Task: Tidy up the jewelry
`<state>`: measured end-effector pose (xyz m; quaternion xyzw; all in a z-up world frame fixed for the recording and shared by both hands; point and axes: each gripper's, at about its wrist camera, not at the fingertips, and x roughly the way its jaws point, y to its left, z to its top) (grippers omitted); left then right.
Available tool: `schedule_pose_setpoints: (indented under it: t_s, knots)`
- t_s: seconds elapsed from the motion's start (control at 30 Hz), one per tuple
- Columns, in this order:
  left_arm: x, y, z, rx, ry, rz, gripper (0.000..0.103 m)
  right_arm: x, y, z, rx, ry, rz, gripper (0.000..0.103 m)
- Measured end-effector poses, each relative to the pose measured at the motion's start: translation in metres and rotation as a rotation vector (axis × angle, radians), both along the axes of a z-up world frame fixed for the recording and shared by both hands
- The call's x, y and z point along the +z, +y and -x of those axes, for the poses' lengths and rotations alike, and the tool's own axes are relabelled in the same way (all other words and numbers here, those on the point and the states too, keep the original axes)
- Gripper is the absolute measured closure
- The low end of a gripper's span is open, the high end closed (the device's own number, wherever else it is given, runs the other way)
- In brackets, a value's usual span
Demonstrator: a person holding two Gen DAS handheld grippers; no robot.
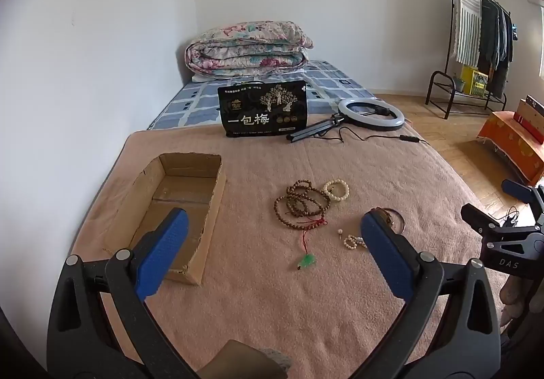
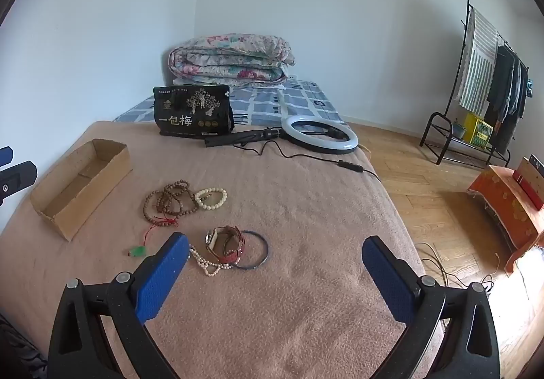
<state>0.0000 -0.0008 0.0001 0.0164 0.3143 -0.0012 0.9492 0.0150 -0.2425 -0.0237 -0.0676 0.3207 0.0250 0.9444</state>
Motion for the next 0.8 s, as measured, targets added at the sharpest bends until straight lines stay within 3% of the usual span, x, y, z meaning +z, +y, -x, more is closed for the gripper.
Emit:
schedule_pose_setpoints:
  t_s: [0.33, 0.8]
  knots:
    - [0.008, -0.003, 0.0, 0.0, -0.029, -0.008, 0.0, 0.001, -0.008, -0.006, -0.026, 0.027, -0.074, 0.0]
    - [0.011, 0.0, -0.001, 0.012, -0.042, 0.013, 0.0, 0.004, -0.007, -0.006, -0.041, 0.011, -0.072, 0.0]
